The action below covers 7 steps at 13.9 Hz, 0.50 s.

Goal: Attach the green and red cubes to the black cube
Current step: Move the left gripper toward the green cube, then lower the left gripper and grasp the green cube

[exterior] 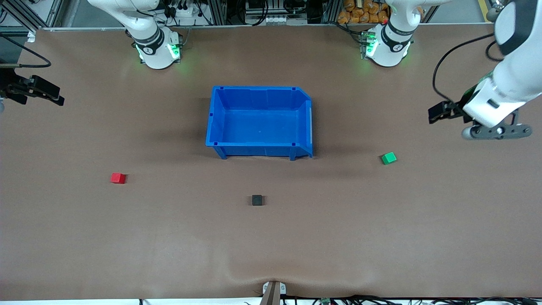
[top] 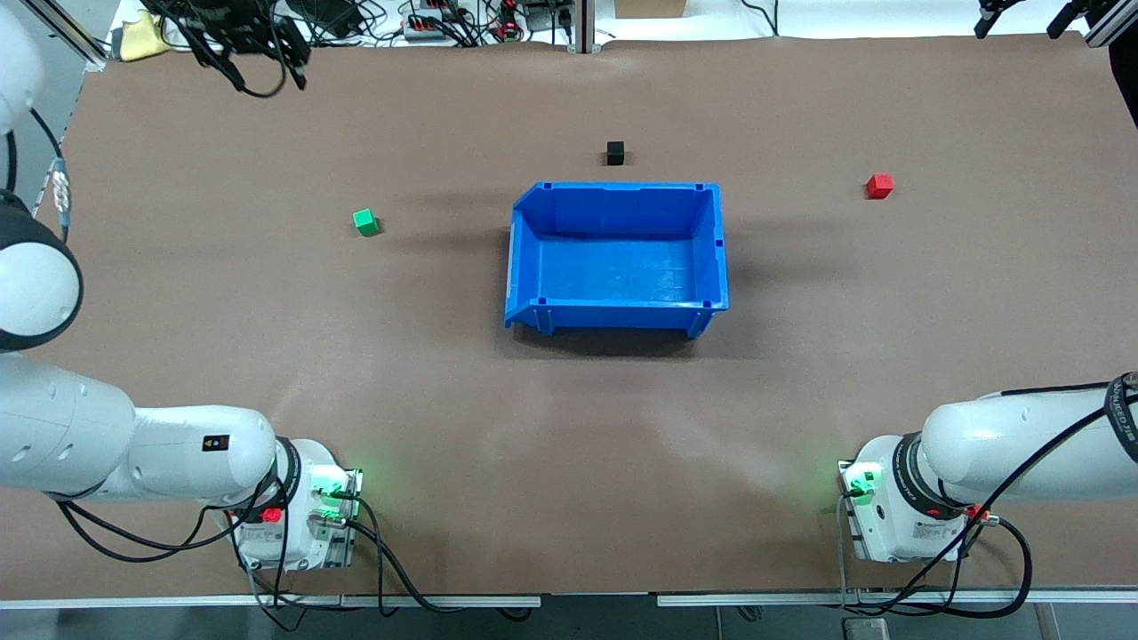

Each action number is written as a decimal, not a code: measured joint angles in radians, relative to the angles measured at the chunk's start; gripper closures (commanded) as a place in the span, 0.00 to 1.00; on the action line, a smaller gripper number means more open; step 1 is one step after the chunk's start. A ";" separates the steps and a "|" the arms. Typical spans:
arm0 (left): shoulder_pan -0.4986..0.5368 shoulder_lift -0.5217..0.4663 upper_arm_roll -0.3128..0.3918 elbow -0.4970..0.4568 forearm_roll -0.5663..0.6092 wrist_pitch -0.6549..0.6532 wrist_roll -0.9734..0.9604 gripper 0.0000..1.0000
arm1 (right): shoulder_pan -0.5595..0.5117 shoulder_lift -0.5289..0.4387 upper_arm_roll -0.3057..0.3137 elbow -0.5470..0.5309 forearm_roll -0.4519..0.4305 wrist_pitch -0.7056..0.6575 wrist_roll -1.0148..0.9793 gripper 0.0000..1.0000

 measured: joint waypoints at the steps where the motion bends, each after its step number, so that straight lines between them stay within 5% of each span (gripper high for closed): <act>1: 0.002 0.010 0.000 -0.040 0.000 0.049 -0.015 0.00 | 0.000 0.000 0.000 0.000 0.000 -0.001 0.000 0.00; 7: 0.004 0.087 0.000 -0.204 0.000 0.274 -0.132 0.00 | 0.000 0.003 0.000 -0.004 0.000 -0.006 0.000 0.00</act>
